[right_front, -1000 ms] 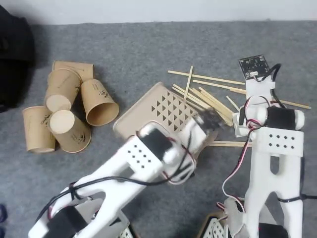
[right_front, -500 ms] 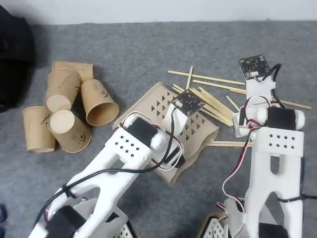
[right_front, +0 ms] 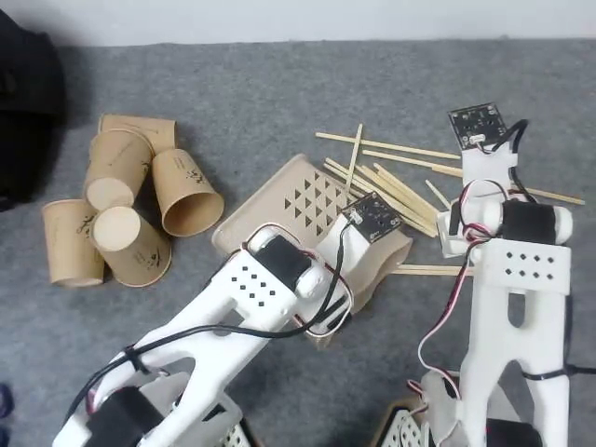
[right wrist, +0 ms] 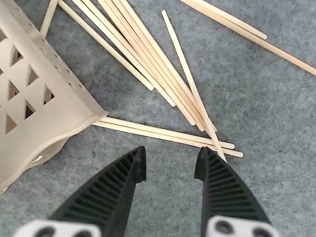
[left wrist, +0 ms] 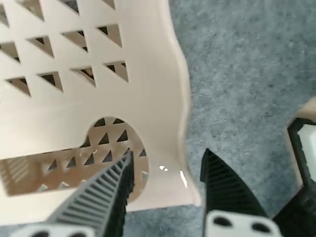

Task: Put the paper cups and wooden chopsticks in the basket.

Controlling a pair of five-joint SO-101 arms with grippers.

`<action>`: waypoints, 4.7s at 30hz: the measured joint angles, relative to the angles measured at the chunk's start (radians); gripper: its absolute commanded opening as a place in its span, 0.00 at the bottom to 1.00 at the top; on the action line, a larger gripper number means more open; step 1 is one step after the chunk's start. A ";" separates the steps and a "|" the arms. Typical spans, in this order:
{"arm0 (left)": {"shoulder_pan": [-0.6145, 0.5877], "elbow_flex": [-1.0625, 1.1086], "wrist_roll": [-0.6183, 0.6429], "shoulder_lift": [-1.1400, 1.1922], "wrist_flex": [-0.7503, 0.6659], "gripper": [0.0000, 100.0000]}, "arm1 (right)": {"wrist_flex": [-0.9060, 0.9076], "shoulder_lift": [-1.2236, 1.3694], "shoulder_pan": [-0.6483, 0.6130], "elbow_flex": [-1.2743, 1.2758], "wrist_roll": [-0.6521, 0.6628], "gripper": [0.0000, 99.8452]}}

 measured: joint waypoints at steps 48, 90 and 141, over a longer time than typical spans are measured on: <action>0.003 -0.792 -0.063 0.002 0.377 0.01 | -0.072 0.000 0.080 0.083 0.000 0.18; -0.552 -0.219 -0.592 -0.037 -0.278 0.26 | -0.071 -0.270 0.140 -0.009 0.006 0.18; -0.879 0.278 -0.700 -0.488 0.084 0.26 | -0.100 -0.264 0.020 0.126 0.048 0.18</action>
